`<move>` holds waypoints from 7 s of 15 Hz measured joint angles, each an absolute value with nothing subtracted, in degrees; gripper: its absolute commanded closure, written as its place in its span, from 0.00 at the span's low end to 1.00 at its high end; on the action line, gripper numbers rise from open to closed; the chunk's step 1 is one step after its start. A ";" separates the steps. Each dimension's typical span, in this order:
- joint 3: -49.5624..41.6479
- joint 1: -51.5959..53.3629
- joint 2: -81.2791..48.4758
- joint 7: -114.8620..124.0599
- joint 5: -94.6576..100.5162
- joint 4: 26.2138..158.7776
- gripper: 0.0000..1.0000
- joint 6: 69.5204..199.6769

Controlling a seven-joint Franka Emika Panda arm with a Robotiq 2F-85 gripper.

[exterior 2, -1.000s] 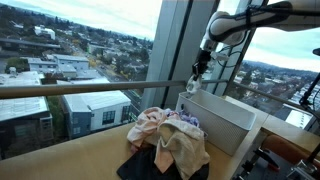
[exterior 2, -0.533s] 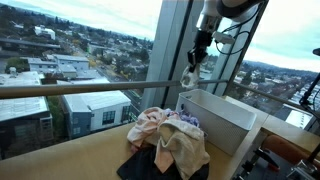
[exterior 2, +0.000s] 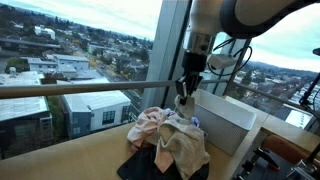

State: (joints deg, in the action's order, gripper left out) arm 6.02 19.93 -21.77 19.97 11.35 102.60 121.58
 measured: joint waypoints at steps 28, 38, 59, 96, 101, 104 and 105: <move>4.52 17.97 -23.95 22.30 19.99 110.84 0.00 137.91; 4.23 18.09 -40.40 20.48 12.77 100.03 0.00 138.65; 2.85 16.51 -24.65 20.57 8.77 110.40 1.00 135.91; 11.87 13.30 -9.68 18.04 3.79 126.51 0.00 138.62; 12.90 15.60 -17.07 15.37 3.49 124.24 0.00 141.23; 11.60 15.59 -19.98 13.60 5.39 121.81 0.00 141.23; 11.09 15.59 -21.05 13.23 6.18 121.28 0.00 141.23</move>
State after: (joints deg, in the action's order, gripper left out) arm 11.09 15.59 -21.05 13.23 6.18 121.28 141.23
